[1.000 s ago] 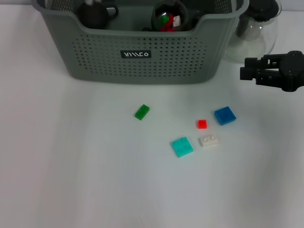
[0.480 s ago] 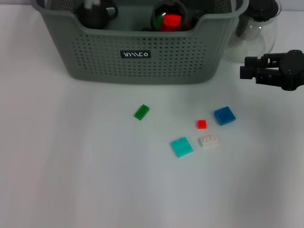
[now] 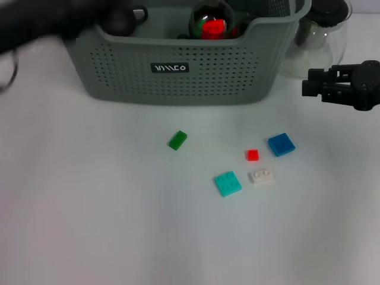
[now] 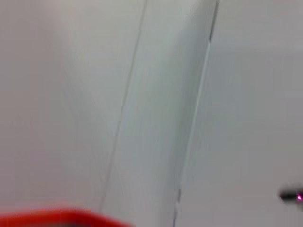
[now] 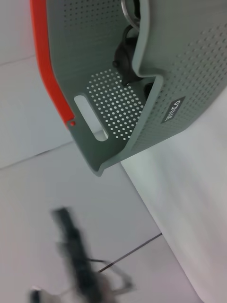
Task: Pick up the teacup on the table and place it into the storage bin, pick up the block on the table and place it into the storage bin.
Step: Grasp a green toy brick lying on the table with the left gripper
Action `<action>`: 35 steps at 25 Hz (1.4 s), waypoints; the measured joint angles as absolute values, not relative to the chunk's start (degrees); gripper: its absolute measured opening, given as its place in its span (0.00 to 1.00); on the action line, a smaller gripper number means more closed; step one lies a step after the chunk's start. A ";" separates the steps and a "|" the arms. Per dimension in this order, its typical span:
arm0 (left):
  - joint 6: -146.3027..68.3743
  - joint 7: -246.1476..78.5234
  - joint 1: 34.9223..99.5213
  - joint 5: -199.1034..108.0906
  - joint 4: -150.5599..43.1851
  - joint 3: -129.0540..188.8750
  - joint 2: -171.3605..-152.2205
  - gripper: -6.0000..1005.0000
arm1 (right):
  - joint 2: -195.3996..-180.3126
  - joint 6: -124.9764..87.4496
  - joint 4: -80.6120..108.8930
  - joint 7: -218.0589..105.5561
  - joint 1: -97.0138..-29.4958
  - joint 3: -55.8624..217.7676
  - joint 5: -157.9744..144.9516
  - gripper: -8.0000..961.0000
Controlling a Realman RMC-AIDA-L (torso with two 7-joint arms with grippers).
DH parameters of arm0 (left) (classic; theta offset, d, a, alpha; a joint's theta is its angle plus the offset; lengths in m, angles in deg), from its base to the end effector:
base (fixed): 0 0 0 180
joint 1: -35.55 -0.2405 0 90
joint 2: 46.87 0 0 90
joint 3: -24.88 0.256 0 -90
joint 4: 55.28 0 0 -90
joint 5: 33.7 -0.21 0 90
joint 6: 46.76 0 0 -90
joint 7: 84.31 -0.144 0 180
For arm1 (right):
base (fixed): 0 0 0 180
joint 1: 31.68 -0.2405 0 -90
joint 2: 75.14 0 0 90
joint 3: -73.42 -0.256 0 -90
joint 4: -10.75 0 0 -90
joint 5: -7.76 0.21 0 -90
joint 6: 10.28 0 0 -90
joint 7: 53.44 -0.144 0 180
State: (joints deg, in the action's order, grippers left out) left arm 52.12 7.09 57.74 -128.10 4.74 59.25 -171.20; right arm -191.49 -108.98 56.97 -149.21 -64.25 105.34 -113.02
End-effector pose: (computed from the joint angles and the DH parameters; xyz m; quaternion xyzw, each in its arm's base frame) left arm -0.2229 0.3132 0.0789 -0.8664 -0.1848 -0.4154 0.2063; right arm 0.2541 0.3391 0.0528 -0.9241 0.2824 0.2349 0.1058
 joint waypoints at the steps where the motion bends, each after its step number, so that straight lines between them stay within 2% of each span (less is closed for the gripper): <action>1: 53.95 3.33 56.94 -129.81 2.18 57.57 -171.29 0.61 | -191.47 -108.98 56.97 -149.26 -64.31 105.34 -113.02 0.43; 4: 54.59 -9.75 55.02 -136.40 -6.75 55.42 -171.51 0.61 | -191.39 -108.93 56.97 -149.41 -64.53 105.33 -112.96 0.43; 9: 50.53 -22.47 55.32 -141.91 -18.90 55.69 -171.48 0.58 | -191.39 -108.90 56.98 -149.57 -64.92 105.43 -112.84 0.43; 10: 42.72 -26.59 56.83 -143.91 -26.00 57.42 -171.51 0.57 | -191.44 -108.90 56.97 -149.78 -65.00 105.51 -112.81 0.43; 18: 26.00 -37.97 61.90 -141.68 -39.48 58.34 -171.66 0.49 | -191.50 -108.97 56.98 -150.03 -64.88 105.49 -112.80 0.43; 28: 17.39 -44.27 64.38 -139.27 -43.99 58.20 -171.68 0.46 | -191.51 -108.98 56.98 -150.03 -64.91 105.52 -112.83 0.43; 35: 16.46 -49.27 64.50 -138.90 -44.93 58.18 -171.68 0.47 | -191.51 -108.96 56.97 -150.03 -64.91 105.51 -112.75 0.43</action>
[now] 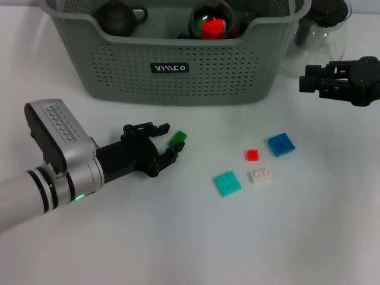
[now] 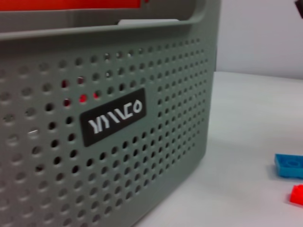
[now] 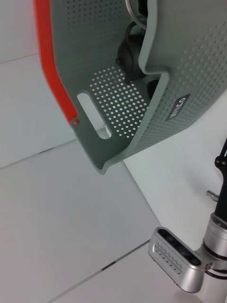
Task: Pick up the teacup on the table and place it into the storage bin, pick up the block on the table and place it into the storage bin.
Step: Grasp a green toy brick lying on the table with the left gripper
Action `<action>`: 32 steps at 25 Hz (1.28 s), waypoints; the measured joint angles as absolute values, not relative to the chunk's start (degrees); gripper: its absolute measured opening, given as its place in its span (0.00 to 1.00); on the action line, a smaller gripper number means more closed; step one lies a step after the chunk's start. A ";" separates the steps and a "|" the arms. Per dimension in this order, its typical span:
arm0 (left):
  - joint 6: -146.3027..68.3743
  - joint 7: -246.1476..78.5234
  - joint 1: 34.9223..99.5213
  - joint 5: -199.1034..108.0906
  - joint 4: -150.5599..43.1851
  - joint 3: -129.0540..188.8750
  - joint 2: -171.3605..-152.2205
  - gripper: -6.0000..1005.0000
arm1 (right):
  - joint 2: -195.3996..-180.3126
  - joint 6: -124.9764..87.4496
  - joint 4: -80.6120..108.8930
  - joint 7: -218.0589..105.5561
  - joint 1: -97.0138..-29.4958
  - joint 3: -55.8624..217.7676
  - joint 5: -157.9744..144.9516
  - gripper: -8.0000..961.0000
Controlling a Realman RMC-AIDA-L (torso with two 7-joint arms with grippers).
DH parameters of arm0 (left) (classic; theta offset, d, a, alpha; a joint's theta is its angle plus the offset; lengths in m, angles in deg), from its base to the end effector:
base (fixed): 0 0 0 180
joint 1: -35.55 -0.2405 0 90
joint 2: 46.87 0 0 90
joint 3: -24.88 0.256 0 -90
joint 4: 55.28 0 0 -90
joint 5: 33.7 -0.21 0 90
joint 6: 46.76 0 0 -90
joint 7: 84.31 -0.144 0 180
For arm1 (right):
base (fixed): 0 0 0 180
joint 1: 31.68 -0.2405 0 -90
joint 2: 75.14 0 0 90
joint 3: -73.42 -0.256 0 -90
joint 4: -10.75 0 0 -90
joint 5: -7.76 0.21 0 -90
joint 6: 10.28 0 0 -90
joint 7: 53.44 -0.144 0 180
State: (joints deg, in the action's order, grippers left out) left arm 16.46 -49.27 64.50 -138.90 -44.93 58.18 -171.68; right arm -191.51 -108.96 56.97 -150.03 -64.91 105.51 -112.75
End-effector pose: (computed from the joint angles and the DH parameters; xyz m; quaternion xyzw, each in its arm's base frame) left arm -0.3008 0.2951 -0.1082 -0.9252 -0.1673 -0.1909 0.2822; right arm 0.2495 0.3422 0.0526 -0.9237 0.2827 0.2375 0.1023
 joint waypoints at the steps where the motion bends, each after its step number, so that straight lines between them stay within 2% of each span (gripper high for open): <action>1: 16.44 -50.06 64.51 -138.88 -45.22 58.18 -171.68 0.47 | -191.51 -108.96 56.98 -150.03 -64.90 105.50 -112.72 0.43; 32: 14.07 -55.65 64.81 -133.37 -47.97 58.35 -171.68 0.47 | -191.49 -109.28 56.98 -150.03 -64.55 105.45 -112.77 0.43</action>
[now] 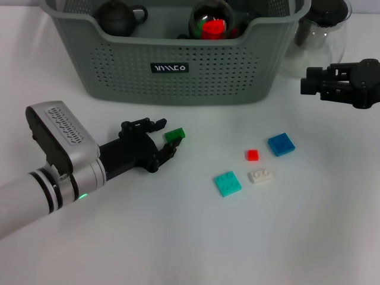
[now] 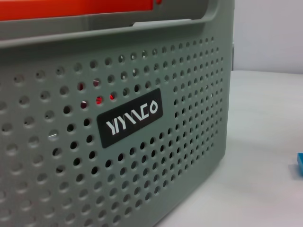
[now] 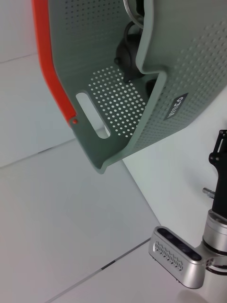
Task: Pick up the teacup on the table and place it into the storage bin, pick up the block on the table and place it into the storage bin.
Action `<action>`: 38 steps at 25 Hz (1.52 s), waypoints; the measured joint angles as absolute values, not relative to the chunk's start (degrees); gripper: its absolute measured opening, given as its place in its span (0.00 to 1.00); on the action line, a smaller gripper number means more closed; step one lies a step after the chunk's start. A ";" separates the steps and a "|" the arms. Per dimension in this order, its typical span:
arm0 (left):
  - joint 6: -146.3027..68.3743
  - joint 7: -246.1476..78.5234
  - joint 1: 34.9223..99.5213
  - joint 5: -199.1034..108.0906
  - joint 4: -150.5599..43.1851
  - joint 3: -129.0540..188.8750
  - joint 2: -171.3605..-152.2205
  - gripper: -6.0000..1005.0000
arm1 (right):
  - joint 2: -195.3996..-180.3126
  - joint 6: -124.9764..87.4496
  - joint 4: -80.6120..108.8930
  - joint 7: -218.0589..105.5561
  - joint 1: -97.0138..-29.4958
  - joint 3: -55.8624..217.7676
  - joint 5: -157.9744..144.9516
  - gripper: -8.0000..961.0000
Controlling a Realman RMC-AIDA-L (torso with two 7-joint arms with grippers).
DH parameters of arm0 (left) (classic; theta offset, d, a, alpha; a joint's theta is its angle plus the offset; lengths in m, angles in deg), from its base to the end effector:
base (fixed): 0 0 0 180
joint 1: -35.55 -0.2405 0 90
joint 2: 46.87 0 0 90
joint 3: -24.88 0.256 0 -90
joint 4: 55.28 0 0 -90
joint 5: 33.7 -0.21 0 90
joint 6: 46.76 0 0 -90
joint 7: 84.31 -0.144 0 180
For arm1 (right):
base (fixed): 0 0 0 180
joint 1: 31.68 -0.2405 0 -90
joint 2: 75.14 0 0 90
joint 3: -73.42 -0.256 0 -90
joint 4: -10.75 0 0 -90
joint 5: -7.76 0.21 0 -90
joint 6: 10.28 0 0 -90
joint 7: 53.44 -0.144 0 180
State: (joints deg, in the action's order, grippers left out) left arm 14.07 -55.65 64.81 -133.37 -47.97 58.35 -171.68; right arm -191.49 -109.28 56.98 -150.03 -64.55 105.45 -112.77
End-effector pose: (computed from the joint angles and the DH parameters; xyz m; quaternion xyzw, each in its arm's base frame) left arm -0.3019 0.2970 -0.1119 -0.9171 -0.1601 -0.1857 0.3143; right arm 0.2514 0.3400 0.0528 -0.9231 0.2851 0.2377 0.1009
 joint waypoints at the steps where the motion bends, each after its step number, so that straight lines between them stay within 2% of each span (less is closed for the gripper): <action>1: 14.03 -55.66 64.83 -133.35 -48.04 58.46 -171.68 0.47 | -191.49 -109.28 56.97 -150.03 -64.45 105.45 -112.77 0.43; 32: 11.77 -56.10 66.17 -133.73 -49.96 58.73 -171.68 0.46 | -191.47 -109.06 56.97 -150.03 -64.28 105.37 -113.01 0.44; 38: 12.10 -56.10 65.79 -133.47 -49.79 58.49 -171.68 0.30 | -191.39 -109.21 56.98 -150.03 -64.28 105.33 -112.89 0.43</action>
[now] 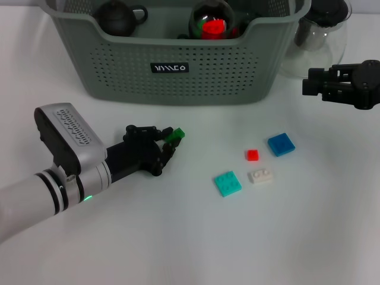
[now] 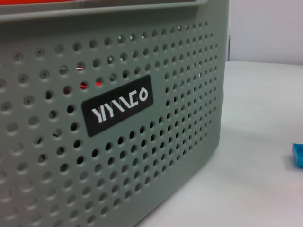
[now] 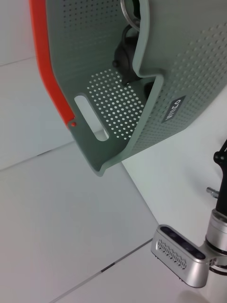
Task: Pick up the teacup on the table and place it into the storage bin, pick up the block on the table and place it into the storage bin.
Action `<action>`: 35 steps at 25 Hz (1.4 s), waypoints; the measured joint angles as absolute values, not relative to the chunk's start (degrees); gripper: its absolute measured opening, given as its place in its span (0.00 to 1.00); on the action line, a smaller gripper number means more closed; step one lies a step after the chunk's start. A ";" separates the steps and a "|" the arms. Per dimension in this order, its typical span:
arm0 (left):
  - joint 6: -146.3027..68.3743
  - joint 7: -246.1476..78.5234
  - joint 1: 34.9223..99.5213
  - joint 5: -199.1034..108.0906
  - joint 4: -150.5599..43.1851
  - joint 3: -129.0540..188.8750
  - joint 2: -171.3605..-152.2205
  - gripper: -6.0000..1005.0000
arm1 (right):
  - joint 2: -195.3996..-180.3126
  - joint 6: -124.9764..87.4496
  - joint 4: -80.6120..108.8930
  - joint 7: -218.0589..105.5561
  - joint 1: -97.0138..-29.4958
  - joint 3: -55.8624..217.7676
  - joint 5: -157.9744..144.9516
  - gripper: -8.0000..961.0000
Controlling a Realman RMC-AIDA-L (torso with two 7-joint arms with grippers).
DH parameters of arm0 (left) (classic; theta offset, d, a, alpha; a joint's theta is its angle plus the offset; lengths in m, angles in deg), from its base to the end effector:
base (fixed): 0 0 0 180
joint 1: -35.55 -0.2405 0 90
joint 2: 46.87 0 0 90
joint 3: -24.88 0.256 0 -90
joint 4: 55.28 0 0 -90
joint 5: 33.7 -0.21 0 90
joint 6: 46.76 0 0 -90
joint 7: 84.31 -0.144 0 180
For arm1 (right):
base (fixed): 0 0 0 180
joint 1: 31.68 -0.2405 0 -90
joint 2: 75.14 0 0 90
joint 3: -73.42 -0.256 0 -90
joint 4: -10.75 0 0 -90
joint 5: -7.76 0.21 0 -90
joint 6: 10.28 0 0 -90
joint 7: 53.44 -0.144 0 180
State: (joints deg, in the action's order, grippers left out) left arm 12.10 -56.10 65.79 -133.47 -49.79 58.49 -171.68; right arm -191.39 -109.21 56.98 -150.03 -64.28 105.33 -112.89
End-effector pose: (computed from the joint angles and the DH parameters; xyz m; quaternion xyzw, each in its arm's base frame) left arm -0.3006 0.2964 -0.1193 -0.9208 -0.1652 -0.1754 0.3068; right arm 0.2537 0.3391 0.0537 -0.9223 0.2878 0.2365 0.1031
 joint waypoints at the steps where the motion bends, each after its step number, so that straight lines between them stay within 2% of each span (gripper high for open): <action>1: 12.34 -56.10 65.72 -133.42 -49.76 58.39 -171.68 0.28 | -191.37 -109.23 56.98 -150.03 -64.28 105.33 -112.88 0.43; 7: 19.68 -53.48 63.52 -133.25 -47.35 58.06 -171.41 0.19 | -191.33 -109.40 56.98 -150.03 -64.28 105.32 -112.77 0.43; 14: 43.22 -26.52 56.97 -135.70 -29.54 58.40 -170.00 0.21 | -191.26 -109.48 56.97 -150.11 -64.23 105.33 -112.66 0.43; 18: 59.73 -10.23 56.60 -134.27 -18.59 53.98 -168.82 0.22 | -191.35 -109.47 56.98 -150.03 -64.28 105.40 -112.65 0.43; 21: 64.50 2.71 60.46 -131.68 -10.11 51.68 -168.45 0.23 | -191.55 -109.38 56.98 -149.71 -64.26 105.50 -112.65 0.43; 25: 58.84 16.36 69.11 -131.63 -2.78 53.18 -167.92 0.24 | -191.74 -109.19 56.98 -149.59 -64.23 105.75 -112.64 0.43; 29: 42.64 25.09 77.78 -134.14 -1.50 62.77 -166.80 0.25 | -191.81 -109.17 56.97 -149.59 -64.29 105.86 -112.69 0.43; 35: 14.46 34.20 85.04 -144.72 -3.84 81.65 -166.67 0.27 | -191.87 -109.11 56.98 -149.62 -64.54 105.86 -112.76 0.43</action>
